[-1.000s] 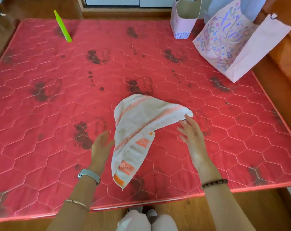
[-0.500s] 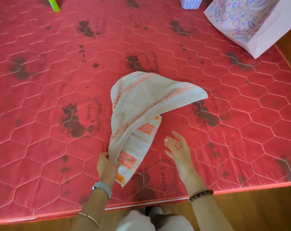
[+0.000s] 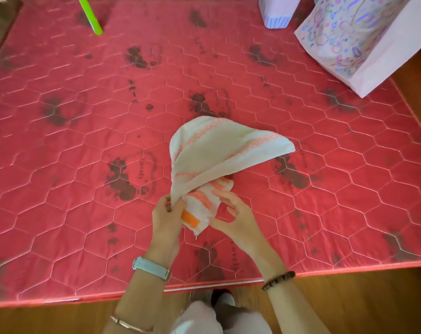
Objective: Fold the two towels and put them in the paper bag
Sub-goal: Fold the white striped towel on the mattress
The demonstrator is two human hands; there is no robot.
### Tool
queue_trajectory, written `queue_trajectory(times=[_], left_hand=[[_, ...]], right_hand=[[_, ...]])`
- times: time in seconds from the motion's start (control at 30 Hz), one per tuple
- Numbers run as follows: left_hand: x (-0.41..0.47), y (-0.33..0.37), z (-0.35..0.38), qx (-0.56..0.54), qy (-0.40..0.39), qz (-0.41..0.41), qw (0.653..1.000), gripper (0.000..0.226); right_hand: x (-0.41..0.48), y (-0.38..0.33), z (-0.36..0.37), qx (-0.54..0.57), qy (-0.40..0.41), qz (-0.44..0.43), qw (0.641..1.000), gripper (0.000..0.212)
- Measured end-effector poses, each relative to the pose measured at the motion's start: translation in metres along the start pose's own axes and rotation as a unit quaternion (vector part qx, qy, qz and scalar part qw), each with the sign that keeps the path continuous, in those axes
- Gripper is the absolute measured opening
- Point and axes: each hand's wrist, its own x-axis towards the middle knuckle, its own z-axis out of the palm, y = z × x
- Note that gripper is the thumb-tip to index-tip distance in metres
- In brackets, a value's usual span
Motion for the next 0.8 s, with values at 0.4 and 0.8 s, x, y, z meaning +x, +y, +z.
queue_trajectory(times=[0.4, 0.8], left_hand=[[-0.069, 0.156, 0.025, -0.054, -0.097, 0.135, 0.985, 0.027], [-0.106, 0.263, 0.044, 0.139, -0.228, 0.396, 0.878, 0.058]], right_hand=[[-0.006, -0.141, -0.036, 0.008, 0.152, -0.158, 0.976, 0.025], [-0.026, -0.292, -0.085, 0.064, 0.126, -0.240, 0.961, 0.016]])
